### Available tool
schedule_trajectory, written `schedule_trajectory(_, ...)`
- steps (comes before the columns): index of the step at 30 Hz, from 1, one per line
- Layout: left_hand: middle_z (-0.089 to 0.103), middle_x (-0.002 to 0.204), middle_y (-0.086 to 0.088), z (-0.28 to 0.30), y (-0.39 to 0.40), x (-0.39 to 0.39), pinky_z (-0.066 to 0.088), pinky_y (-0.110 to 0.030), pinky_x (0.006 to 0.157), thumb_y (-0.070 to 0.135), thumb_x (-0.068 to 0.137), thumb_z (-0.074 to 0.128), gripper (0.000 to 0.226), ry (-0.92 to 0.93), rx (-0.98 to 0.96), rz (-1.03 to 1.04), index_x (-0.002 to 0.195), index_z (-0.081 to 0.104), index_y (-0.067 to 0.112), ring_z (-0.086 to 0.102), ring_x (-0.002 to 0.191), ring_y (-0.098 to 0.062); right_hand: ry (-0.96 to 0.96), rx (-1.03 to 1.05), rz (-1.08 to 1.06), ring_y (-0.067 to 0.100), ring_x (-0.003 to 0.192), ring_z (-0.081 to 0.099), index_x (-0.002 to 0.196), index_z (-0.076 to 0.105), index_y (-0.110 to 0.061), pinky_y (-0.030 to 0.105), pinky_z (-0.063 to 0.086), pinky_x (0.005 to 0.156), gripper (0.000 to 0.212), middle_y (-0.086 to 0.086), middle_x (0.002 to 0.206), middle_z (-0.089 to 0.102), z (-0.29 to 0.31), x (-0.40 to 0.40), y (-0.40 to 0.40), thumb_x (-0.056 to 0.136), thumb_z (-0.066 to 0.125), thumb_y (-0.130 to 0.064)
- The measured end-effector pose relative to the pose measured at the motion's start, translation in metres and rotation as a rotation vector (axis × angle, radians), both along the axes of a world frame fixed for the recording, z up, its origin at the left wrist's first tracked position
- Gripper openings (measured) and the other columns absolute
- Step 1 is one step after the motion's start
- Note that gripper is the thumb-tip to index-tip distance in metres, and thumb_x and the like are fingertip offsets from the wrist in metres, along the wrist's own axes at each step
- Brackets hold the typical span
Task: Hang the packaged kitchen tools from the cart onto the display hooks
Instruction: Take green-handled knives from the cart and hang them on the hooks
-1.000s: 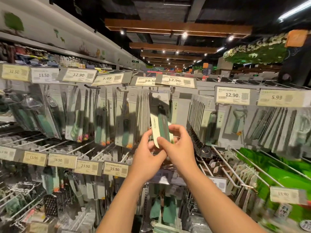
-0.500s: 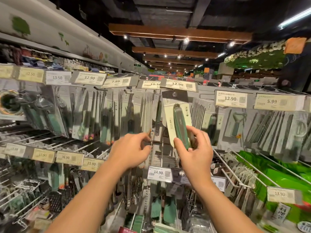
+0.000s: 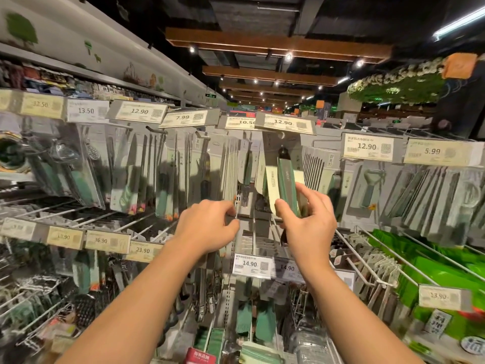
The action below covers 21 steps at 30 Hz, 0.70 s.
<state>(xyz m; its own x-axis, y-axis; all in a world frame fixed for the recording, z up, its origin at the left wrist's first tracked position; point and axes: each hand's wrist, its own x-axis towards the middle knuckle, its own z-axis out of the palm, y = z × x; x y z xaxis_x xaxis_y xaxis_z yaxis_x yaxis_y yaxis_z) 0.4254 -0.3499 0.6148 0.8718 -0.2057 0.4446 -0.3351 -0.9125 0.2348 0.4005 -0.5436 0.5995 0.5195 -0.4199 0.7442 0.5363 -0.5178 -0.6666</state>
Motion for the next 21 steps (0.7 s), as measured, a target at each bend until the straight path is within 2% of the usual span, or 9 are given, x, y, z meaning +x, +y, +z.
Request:
schedule_trajectory(3, 0.064, 0.096, 0.014, -0.002, -0.001, 0.005, 0.047, -0.03, 0.076, 0.047, 0.101, 0.055, 0.031, -0.018, -0.011, -0.012, 0.126, 0.066, 0.033, 0.059, 0.088, -0.014, 0.077, -0.031, -0.014, -0.005, 0.103, 0.054, 0.131, 0.069, -0.019, 0.002, 0.042, 0.089, 0.049, -0.005, 0.117, 0.059, 0.002, 0.006, -0.004, 0.085, 0.083, -0.023)
schedule_trajectory(6, 0.066, 0.096, 0.015, -0.002, -0.005, 0.01, 0.045, -0.029, 0.076, 0.044, 0.102, 0.055, 0.029, -0.023, -0.014, -0.028, 0.125, 0.066, 0.031, 0.058, 0.085, -0.012, 0.221, -0.04, 0.006, 0.007, 0.11, 0.056, 0.137, 0.063, -0.018, 0.029, 0.051, 0.103, 0.054, -0.005, 0.124, 0.057, 0.005, 0.018, 0.0, 0.087, 0.08, -0.029)
schedule_trajectory(8, 0.068, 0.096, 0.014, -0.001, -0.007, 0.013, 0.047, -0.03, 0.077, 0.044, 0.102, 0.055, 0.029, -0.026, -0.023, -0.027, 0.125, 0.066, 0.03, 0.058, 0.081, -0.01, 0.317, -0.026, -0.005, 0.013, 0.115, 0.057, 0.138, 0.061, -0.01, 0.037, 0.05, 0.106, 0.055, 0.0, 0.13, 0.058, 0.013, 0.034, 0.003, 0.09, 0.077, -0.031)
schedule_trajectory(10, 0.065, 0.092, 0.014, 0.001, -0.007, 0.017, 0.044, -0.028, 0.074, 0.044, 0.102, 0.055, 0.029, -0.037, -0.039, -0.012, 0.124, 0.066, 0.03, 0.054, 0.072, -0.006, 0.412, 0.076, 0.04, 0.018, 0.101, 0.065, 0.129, 0.063, -0.007, 0.04, 0.058, 0.092, 0.042, 0.008, 0.124, 0.066, 0.023, 0.054, 0.005, 0.093, 0.073, -0.025)
schedule_trajectory(12, 0.063, 0.092, 0.014, 0.003, -0.008, 0.021, 0.038, -0.026, 0.067, 0.043, 0.103, 0.054, 0.03, -0.035, -0.041, -0.001, 0.126, 0.065, 0.029, 0.047, 0.065, 0.0, 0.46, 0.259, 0.163, 0.015, 0.088, 0.068, 0.126, 0.065, -0.014, 0.033, 0.061, 0.074, 0.032, 0.002, 0.114, 0.07, 0.027, 0.074, 0.006, 0.094, 0.069, -0.009)
schedule_trajectory(14, 0.066, 0.095, 0.013, 0.004, -0.009, 0.024, 0.035, -0.024, 0.061, 0.043, 0.103, 0.054, 0.031, -0.018, -0.047, 0.0, 0.128, 0.065, 0.028, 0.048, 0.065, 0.002, 0.469, 0.365, 0.213, 0.016, 0.102, 0.068, 0.131, 0.064, -0.016, 0.033, 0.06, 0.087, 0.042, -0.005, 0.122, 0.065, 0.026, 0.096, 0.003, 0.094, 0.065, 0.004)
schedule_trajectory(17, 0.073, 0.101, 0.011, 0.005, -0.01, 0.03, 0.043, -0.027, 0.071, 0.047, 0.102, 0.054, 0.032, 0.005, -0.075, 0.01, 0.125, 0.066, 0.029, 0.063, 0.082, -0.012, 0.482, 0.378, 0.199, 0.023, 0.119, 0.063, 0.133, 0.066, -0.012, 0.039, 0.057, 0.098, 0.051, -0.001, 0.132, 0.064, 0.025, 0.123, -0.007, 0.09, 0.061, 0.015)
schedule_trajectory(19, 0.074, 0.101, 0.009, 0.004, -0.011, 0.035, 0.047, -0.03, 0.075, 0.048, 0.102, 0.054, 0.032, 0.014, -0.08, 0.013, 0.124, 0.067, 0.029, 0.065, 0.088, -0.016, 0.502, 0.358, 0.183, 0.028, 0.124, 0.062, 0.135, 0.065, -0.011, 0.045, 0.052, 0.106, 0.052, 0.008, 0.139, 0.062, 0.027, 0.135, -0.012, 0.09, 0.061, 0.015)
schedule_trajectory(21, 0.074, 0.103, 0.008, 0.004, -0.012, 0.04, 0.049, -0.031, 0.076, 0.049, 0.101, 0.054, 0.033, 0.02, -0.065, 0.016, 0.124, 0.066, 0.029, 0.064, 0.088, -0.018, 0.533, 0.318, 0.172, 0.026, 0.123, 0.062, 0.136, 0.064, -0.011, 0.046, 0.05, 0.108, 0.049, 0.004, 0.137, 0.062, 0.028, 0.14, -0.014, 0.091, 0.063, 0.01)
